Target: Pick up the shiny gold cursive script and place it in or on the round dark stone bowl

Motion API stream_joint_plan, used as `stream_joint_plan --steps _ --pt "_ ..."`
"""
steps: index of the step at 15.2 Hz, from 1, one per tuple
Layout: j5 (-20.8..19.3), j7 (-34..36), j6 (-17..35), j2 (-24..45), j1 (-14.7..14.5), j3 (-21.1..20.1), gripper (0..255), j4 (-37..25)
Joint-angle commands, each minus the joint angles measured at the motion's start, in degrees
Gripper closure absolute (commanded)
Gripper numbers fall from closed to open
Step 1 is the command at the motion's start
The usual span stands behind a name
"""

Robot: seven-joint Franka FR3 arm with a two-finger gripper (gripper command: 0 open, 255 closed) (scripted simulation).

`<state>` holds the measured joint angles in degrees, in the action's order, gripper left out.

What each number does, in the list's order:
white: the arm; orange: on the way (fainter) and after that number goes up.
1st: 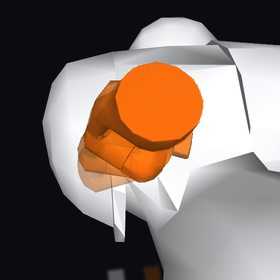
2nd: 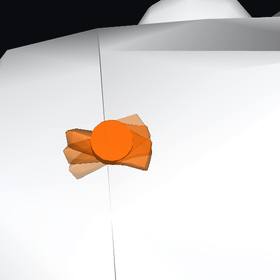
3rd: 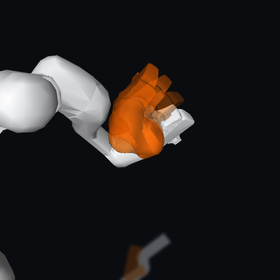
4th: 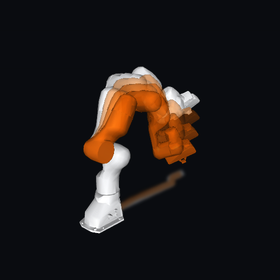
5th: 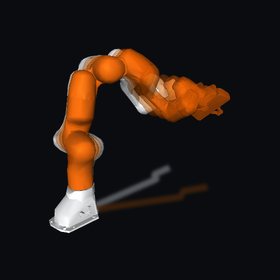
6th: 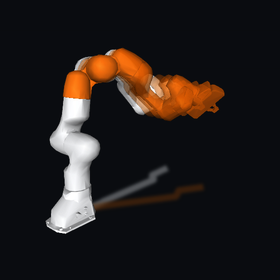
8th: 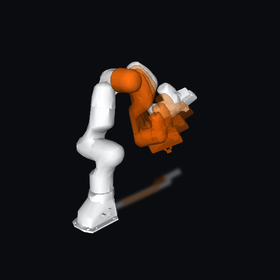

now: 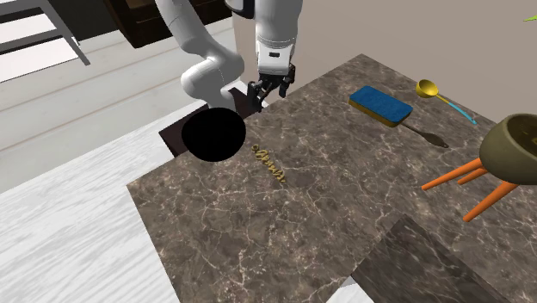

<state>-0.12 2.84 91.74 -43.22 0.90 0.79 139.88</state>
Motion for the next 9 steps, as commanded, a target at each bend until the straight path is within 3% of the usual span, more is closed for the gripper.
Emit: stream_joint_plan --steps 1,9 --pt "0.0 0.0 0.0 0.0 0.0 0.0 0 0.0" --pt "-3.5 -8.9 16.1 10.1 1.1 6.1 0 4.4"
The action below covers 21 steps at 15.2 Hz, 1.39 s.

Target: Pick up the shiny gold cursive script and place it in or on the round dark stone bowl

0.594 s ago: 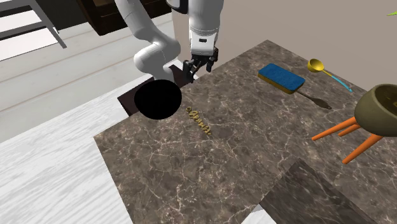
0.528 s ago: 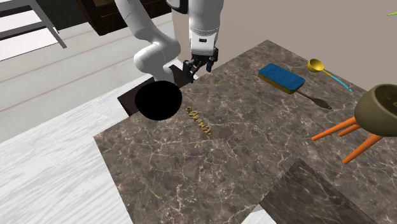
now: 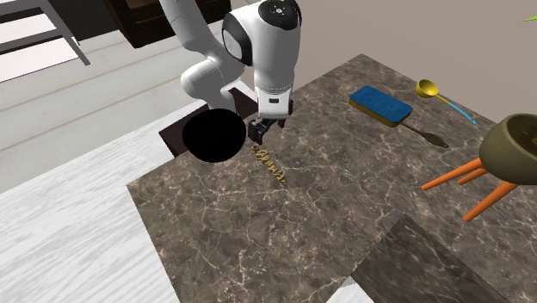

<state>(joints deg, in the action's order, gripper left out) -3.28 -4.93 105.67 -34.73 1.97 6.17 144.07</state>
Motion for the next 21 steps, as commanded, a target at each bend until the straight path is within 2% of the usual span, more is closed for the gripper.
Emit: stream_joint_plan --steps 1,5,13,21 --pt "-0.6 -2.2 4.1 3.3 0.2 1.4 0 0.3" --pt "-1.0 -6.8 12.0 10.7 0.3 4.3 0 -0.1" --pt "-1.0 -7.0 18.7 13.4 0.3 4.8 0 3.9" --pt "-1.0 -7.0 18.7 13.4 0.3 4.8 0 3.9"
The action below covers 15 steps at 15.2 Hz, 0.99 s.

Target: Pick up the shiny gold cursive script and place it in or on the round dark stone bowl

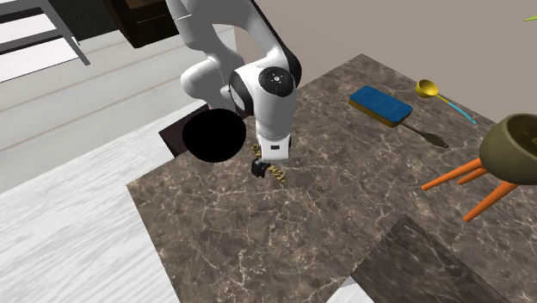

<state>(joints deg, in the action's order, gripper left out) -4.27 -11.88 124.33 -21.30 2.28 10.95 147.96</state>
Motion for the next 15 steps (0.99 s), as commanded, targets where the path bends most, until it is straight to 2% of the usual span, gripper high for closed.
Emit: stream_joint_plan --steps 1,10,15 --pt "0.0 0.0 0.0 0.0 0.0 0.0 255 0.0" --pt "0.0 0.0 0.0 0.0 0.0 0.0 255 0.0" --pt "0.0 0.2 -4.4 -2.1 0.0 -0.3 255 -2.3"
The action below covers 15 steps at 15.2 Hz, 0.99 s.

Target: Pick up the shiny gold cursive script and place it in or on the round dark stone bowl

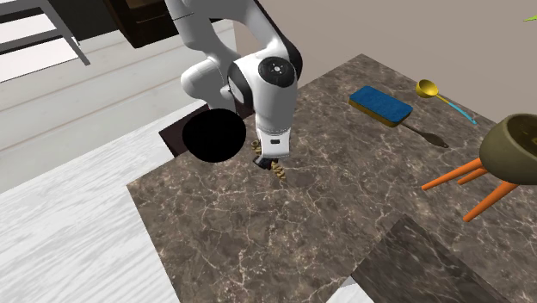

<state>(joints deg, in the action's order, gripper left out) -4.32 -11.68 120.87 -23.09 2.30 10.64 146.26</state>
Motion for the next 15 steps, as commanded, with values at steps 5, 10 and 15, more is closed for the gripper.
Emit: stream_joint_plan --steps 5,10,15 --pt "0.0 0.1 -5.3 -2.0 0.0 -0.3 255 -3.3" --pt "0.1 0.2 -9.4 -3.2 0.0 -0.6 255 -6.2" --pt "0.2 0.2 -13.5 -4.1 -0.1 -0.9 255 -9.4"
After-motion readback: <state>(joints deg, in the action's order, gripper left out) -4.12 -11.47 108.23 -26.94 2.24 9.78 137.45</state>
